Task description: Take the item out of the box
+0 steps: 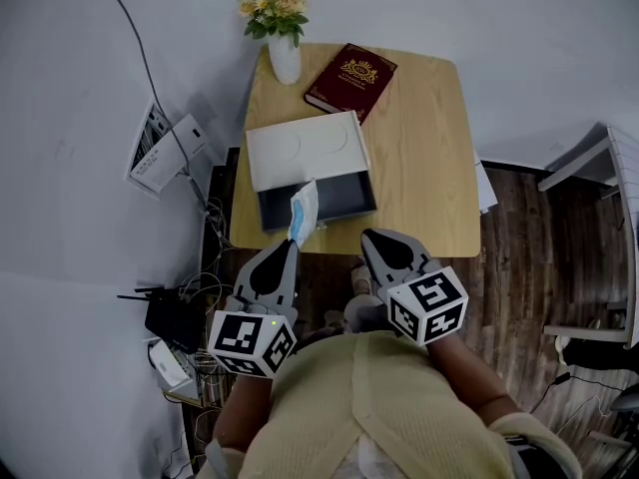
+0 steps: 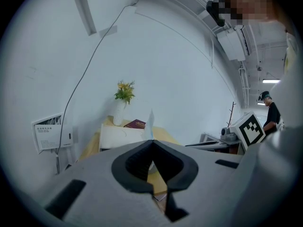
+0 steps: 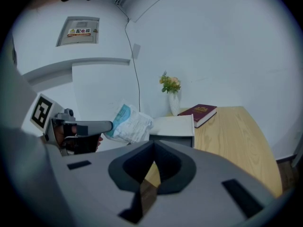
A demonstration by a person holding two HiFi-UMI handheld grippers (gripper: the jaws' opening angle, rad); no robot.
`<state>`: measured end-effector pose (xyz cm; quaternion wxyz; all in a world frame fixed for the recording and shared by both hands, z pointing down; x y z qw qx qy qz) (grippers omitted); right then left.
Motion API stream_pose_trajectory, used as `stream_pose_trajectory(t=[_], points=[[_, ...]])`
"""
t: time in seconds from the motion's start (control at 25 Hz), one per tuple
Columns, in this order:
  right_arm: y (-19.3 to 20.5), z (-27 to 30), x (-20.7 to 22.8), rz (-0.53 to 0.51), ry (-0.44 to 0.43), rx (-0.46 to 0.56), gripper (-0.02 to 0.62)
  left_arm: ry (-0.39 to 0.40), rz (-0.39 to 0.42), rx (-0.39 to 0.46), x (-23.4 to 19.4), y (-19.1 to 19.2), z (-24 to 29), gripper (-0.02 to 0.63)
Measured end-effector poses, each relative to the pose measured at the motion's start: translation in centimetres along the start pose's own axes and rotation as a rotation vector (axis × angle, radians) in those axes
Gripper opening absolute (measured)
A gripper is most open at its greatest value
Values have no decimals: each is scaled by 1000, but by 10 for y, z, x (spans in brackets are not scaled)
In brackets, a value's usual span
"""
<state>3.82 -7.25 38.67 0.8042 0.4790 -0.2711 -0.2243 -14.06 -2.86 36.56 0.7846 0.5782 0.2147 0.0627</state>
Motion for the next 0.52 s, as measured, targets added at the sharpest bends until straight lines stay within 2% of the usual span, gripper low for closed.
stream_pose_trajectory(t=[0.2,0.52], points=[[-2,1,1,6,14,4,29,15,27,13,4,-6,5,20],[-6,6,6,2,18,8,29,27,13,22,0,-8,14,20]])
Point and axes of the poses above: the fingertips, and each gripper's own axes: z forward along the fingers, x to its right, y out of its underside, the point moved 6 cm from there along -z, backward along the fingers, and after that the axes turned 3 degrees about y, right-handed, at the moved point
